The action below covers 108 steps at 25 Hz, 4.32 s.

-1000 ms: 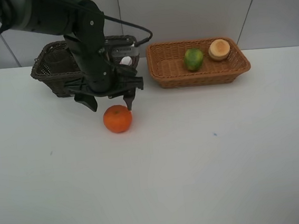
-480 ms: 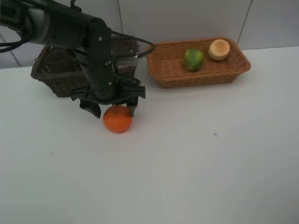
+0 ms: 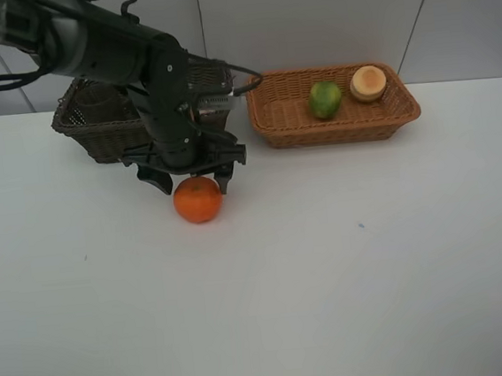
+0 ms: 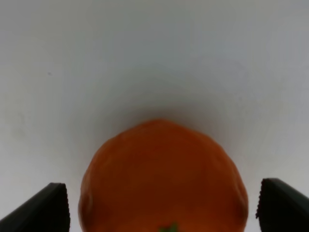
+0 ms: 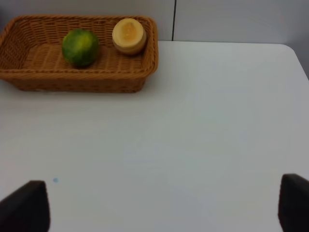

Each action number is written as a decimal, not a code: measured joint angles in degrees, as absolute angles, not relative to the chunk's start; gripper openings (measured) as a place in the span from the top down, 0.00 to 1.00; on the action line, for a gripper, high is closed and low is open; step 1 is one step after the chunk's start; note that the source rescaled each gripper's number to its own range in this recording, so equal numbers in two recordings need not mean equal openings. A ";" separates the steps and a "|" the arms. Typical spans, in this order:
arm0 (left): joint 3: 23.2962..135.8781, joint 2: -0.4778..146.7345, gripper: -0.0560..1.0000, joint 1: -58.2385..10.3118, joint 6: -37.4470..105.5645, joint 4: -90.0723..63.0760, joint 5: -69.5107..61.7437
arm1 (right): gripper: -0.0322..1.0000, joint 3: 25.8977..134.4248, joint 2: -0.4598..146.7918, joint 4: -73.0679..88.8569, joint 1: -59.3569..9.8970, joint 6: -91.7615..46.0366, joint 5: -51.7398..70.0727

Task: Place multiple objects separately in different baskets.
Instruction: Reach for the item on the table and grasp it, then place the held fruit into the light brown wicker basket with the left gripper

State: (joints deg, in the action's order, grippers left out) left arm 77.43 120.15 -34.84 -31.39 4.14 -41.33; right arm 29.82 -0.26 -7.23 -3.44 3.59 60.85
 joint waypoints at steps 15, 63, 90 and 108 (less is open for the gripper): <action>77.47 124.00 0.00 -34.84 -29.66 3.41 -40.48 | 0.00 29.82 -0.26 -7.23 -3.44 3.59 60.85; 98.53 122.40 0.08 -39.89 -15.83 0.65 -60.29 | 0.00 29.82 -0.26 -7.23 -3.44 3.59 60.85; 121.72 139.78 0.08 -40.90 -9.81 4.61 -32.77 | 0.00 29.82 -0.26 -7.23 -3.44 3.59 60.85; 121.43 142.67 0.08 -39.62 -10.17 5.34 -31.76 | 0.00 29.82 -0.26 -7.23 -3.44 3.59 60.85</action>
State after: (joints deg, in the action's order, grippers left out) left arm 121.43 142.67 -39.62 -10.17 5.34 -31.76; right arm 29.82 -0.26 -7.23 -3.44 3.59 60.85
